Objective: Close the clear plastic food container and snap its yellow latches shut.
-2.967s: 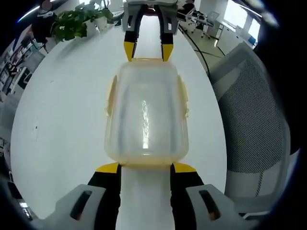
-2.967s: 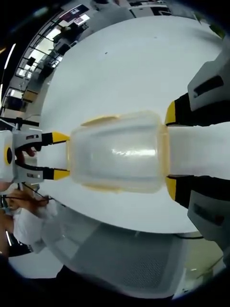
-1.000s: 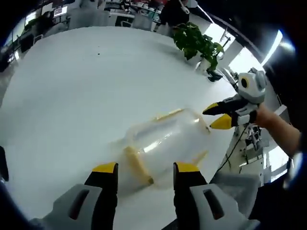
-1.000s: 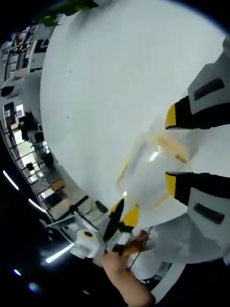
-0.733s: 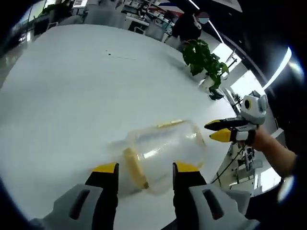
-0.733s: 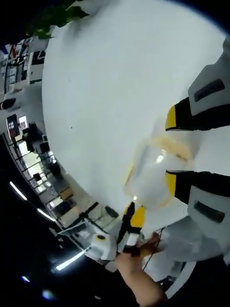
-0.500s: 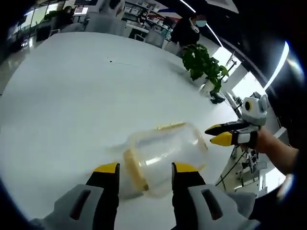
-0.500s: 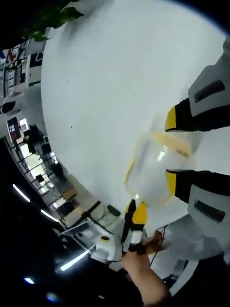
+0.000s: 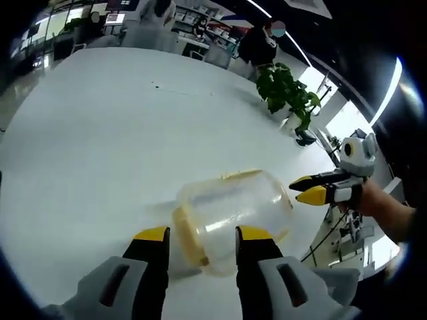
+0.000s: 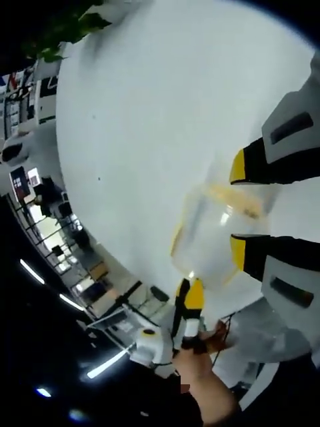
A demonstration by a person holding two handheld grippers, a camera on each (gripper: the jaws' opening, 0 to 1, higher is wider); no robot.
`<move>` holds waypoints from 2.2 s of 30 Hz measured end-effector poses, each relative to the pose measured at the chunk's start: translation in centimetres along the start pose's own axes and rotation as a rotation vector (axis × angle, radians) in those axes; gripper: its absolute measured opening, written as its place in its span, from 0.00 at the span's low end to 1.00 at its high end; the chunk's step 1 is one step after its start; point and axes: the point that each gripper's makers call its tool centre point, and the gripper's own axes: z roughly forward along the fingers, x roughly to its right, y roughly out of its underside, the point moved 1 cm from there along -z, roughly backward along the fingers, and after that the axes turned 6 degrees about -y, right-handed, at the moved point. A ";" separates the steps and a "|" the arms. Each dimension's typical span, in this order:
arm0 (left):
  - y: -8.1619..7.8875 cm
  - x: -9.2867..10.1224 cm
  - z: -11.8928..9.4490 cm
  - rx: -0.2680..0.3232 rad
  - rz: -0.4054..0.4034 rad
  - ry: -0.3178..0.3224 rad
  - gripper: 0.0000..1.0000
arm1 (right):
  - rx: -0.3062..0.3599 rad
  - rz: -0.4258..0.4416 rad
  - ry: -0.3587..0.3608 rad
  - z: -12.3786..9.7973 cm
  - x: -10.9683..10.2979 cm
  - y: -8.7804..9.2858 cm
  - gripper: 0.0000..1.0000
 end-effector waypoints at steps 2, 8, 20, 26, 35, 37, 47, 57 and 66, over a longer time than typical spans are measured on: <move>0.0 -0.1 0.0 0.002 0.012 -0.001 0.36 | 0.015 0.027 -0.004 -0.1 0.0 -0.1 0.25; 0.5 0.0 0.3 -0.008 0.022 -0.001 0.35 | 0.022 0.048 -0.014 0.4 -0.1 -0.2 0.25; 0.4 -0.3 0.5 0.000 0.005 0.001 0.36 | 0.004 0.071 -0.030 1.4 -0.2 0.4 0.25; 0.7 0.1 0.7 0.004 -0.032 0.034 0.31 | -0.014 0.069 -0.032 2.0 0.0 1.2 0.26; 0.9 0.1 0.7 0.027 -0.055 0.048 0.29 | -0.012 0.067 -0.035 2.0 0.0 1.0 0.24; 0.9 0.1 0.7 0.030 -0.057 0.046 0.29 | -0.015 0.065 -0.033 2.0 0.0 1.0 0.24; 1.0 0.3 0.7 0.029 -0.075 0.054 0.26 | -0.050 0.049 -0.021 2.1 -0.1 1.1 0.21; 0.6 1.0 1.1 0.018 -0.070 0.049 0.23 | -0.102 0.041 -0.010 2.4 -0.2 0.9 0.18; 0.5 -0.2 1.1 0.037 -0.095 0.018 0.24 | -0.097 0.130 -0.048 2.5 -1.1 1.7 0.13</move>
